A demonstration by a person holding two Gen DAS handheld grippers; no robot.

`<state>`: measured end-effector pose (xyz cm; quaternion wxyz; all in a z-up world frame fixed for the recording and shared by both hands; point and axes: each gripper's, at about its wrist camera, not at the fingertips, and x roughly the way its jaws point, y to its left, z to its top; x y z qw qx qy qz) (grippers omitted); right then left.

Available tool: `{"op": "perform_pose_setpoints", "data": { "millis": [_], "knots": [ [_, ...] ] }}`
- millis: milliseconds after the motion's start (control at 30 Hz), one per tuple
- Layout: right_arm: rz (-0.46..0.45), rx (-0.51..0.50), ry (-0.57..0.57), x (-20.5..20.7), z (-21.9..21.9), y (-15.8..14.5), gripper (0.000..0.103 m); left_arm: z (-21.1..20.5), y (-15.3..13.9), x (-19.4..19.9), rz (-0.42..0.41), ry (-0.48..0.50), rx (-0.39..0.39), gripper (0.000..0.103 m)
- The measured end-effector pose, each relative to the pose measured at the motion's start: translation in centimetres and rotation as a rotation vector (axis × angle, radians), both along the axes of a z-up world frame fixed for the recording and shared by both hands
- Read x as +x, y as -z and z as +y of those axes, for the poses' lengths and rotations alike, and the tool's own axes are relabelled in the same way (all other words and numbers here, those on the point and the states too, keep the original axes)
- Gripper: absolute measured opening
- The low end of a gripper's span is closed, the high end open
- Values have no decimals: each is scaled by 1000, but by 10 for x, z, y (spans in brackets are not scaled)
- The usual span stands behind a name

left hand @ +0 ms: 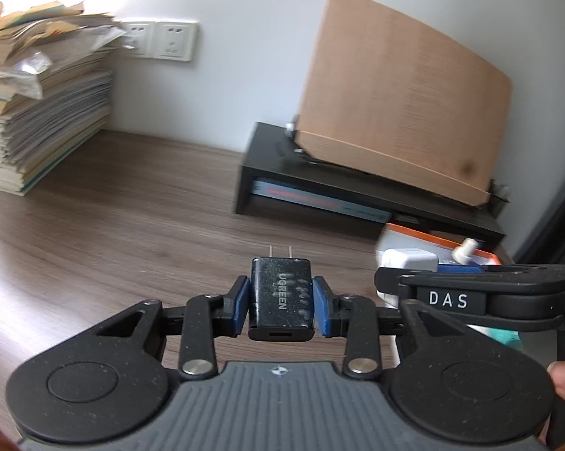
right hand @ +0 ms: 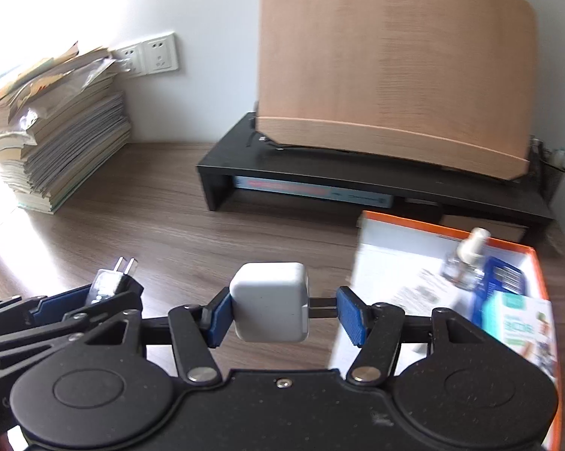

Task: Organize rigid objects
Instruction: 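Carry the black charger with the left gripper while the right gripper carries the white charger over the box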

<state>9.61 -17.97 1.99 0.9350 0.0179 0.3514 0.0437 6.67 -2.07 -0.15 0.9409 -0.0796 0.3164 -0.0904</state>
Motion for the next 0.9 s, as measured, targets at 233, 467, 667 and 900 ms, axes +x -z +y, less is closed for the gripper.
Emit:
{"op": "perform_pose_setpoints", "data": {
  "millis": [233,467,667,900],
  "knots": [
    [-26,16,100,-56,-61,-10,72,-58,-8,-24,-23,99,-3,36],
    [-35,35,212,-113,-118,-9,72,-104,-7,-44,-29,185,-2,36],
    [-49,59,280,-143,-148,-7,72,-130,-6,-56,-33,238,-1,36],
    [-65,91,302,-159,-157,-9,72,-142,-3,-66,-29,270,15,36]
  ]
}}
